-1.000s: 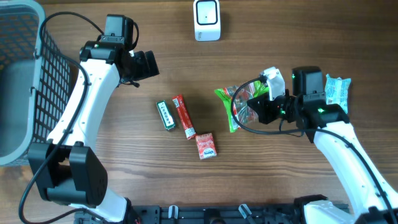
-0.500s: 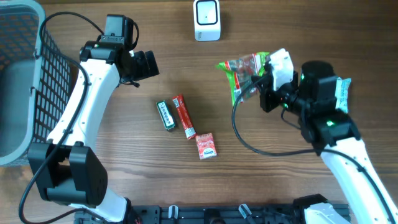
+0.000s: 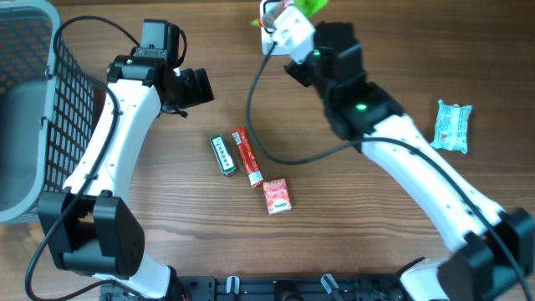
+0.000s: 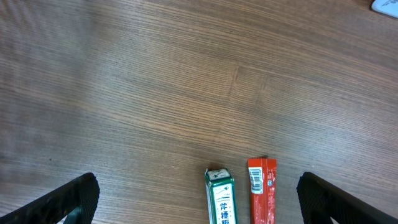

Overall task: Scan the item barcode
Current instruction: 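Hold the green snack bag in front of the scanner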

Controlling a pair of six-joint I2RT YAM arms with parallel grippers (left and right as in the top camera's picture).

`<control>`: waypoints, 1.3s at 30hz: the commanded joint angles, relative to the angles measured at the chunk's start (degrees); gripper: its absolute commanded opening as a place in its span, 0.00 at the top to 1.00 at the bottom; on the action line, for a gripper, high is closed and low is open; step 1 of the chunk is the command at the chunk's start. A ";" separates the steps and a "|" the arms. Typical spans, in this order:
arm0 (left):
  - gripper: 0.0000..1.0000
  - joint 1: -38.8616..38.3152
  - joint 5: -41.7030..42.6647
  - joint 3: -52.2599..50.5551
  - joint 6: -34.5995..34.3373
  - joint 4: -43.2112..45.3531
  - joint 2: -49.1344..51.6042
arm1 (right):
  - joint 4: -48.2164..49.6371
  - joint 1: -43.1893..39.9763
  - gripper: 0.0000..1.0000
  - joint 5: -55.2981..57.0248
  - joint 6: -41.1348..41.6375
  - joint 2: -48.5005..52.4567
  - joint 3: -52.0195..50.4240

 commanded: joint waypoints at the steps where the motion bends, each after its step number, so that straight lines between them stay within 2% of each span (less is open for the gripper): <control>1: 0.00 0.07 -0.76 -0.28 0.26 0.09 0.33 | 8.87 0.66 0.95 6.29 -8.37 5.42 1.64; 6: 0.00 0.07 -0.76 -0.28 0.26 0.07 0.33 | 25.40 0.63 0.96 7.41 -12.52 16.09 2.25; 10: 0.00 0.07 -0.76 -0.28 0.26 0.07 0.33 | 26.75 0.46 0.96 11.43 -21.81 27.04 12.44; 13: 0.00 0.07 -0.76 -0.28 0.26 0.07 0.33 | 30.38 0.22 0.96 11.56 -23.91 32.33 18.49; 19: 0.00 0.07 -0.76 -0.28 0.26 0.07 0.33 | 40.89 -1.07 0.96 6.56 -35.04 36.83 19.32; 22: 0.00 0.07 -0.76 -0.28 0.26 0.07 0.33 | 48.65 -1.51 0.96 6.56 -34.82 39.43 19.32; 28: 0.00 0.07 -0.76 -0.28 0.26 0.07 0.33 | 57.05 -1.95 0.96 6.05 -33.90 44.15 19.34; 31: 0.00 0.07 -0.76 -0.28 0.26 0.07 0.33 | 56.81 -2.36 0.96 5.88 -26.88 45.09 19.34; 34: 0.00 0.07 -0.76 -0.28 0.26 0.07 0.33 | 52.54 -2.97 0.95 5.92 -18.12 45.24 19.34; 39: 0.00 0.07 -0.76 -0.28 0.26 0.09 0.33 | 47.25 -2.95 0.96 5.92 -17.90 45.24 19.32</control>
